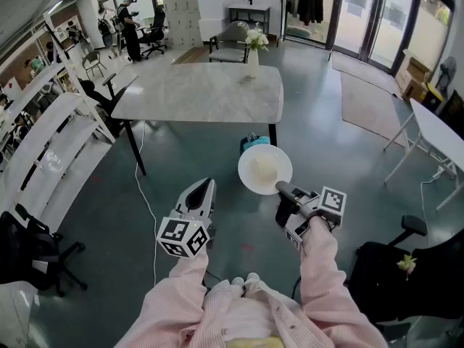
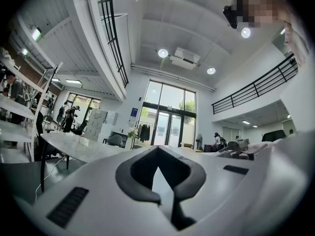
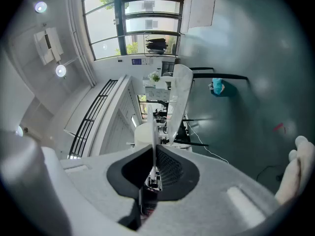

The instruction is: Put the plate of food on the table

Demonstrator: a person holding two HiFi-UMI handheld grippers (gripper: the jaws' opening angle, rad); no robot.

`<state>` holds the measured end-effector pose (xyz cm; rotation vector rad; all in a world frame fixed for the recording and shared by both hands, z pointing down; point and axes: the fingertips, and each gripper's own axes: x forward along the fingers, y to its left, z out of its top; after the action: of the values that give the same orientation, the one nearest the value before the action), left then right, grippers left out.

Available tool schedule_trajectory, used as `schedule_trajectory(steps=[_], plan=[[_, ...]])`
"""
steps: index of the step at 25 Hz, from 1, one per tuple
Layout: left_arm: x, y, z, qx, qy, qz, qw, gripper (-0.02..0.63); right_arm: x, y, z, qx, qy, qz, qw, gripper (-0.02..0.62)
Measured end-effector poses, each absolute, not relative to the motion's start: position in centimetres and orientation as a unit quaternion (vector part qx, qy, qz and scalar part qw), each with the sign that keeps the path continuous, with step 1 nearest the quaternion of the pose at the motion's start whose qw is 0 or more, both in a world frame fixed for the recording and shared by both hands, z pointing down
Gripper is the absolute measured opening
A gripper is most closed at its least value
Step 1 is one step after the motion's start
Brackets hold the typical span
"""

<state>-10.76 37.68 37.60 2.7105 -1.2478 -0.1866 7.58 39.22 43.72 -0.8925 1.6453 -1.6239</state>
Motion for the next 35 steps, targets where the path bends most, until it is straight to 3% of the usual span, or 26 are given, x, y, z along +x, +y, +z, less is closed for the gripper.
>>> schedule_trajectory(steps=[35], plan=[[-6.1,31.5,39.1,0.882,-0.461,-0.051,0.077,-0.009,12.2,30.6,45.2,-0.306,0.640,-0.636,0.304,0.020]])
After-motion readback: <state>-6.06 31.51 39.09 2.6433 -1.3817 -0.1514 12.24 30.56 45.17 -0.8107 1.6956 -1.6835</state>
